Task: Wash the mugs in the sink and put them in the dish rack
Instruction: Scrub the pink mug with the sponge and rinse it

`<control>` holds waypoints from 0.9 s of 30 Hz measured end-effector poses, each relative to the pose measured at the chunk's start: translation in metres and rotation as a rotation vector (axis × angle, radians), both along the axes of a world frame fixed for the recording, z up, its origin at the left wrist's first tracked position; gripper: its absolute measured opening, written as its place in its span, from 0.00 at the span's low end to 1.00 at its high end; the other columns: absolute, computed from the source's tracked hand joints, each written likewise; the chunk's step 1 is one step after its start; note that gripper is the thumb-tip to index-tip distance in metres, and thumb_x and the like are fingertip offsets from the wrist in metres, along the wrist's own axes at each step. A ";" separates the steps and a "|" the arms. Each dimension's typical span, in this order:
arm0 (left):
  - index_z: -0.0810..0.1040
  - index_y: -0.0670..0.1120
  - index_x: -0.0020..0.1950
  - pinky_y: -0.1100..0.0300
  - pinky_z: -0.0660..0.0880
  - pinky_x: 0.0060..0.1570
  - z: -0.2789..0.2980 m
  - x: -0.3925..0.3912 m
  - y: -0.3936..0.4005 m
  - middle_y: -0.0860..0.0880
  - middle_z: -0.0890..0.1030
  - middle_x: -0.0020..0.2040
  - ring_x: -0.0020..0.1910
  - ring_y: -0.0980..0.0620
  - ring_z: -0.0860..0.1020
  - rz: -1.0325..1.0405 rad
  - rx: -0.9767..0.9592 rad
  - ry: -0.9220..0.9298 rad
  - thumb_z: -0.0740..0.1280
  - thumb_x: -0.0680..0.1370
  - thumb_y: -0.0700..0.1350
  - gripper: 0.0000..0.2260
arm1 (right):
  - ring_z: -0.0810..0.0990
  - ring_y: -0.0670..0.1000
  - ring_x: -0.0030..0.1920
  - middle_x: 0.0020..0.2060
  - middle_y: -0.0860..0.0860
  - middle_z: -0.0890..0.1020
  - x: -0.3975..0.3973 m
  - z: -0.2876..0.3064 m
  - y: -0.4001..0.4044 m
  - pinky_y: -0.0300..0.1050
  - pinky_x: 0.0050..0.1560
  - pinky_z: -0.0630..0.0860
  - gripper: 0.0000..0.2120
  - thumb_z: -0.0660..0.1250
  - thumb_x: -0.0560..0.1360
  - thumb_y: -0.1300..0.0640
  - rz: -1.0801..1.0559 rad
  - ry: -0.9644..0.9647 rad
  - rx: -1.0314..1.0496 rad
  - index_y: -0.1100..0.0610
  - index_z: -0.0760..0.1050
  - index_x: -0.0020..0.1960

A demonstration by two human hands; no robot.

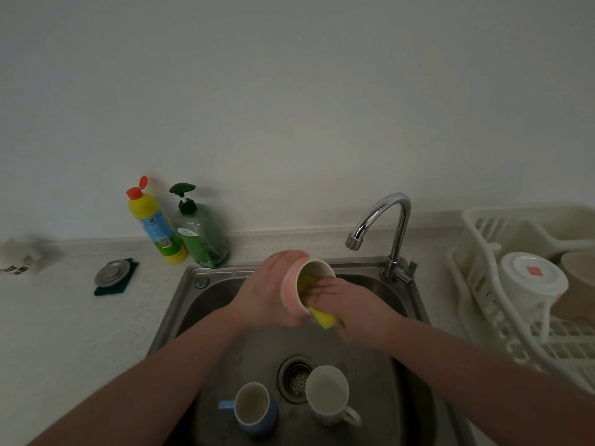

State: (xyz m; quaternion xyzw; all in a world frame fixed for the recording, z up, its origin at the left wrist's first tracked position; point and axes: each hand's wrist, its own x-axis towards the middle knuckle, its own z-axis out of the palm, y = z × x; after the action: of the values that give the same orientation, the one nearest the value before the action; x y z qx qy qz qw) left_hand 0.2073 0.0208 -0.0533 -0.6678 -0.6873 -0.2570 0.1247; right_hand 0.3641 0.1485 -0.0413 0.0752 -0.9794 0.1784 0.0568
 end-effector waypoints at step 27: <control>0.76 0.50 0.62 0.48 0.80 0.52 -0.035 0.014 -0.021 0.46 0.83 0.55 0.55 0.46 0.81 0.124 -0.142 -1.374 0.76 0.65 0.41 0.26 | 0.76 0.41 0.60 0.60 0.45 0.77 0.017 -0.035 0.002 0.28 0.57 0.71 0.31 0.65 0.71 0.76 -0.487 0.097 -1.033 0.46 0.73 0.65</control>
State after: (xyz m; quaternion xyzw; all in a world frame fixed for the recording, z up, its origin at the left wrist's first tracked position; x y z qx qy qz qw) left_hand 0.2210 -0.0003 -0.0885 -0.3197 -0.6625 -0.5685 -0.3683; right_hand 0.3815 0.1504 -0.0765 -0.1822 -0.7504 0.6120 0.1707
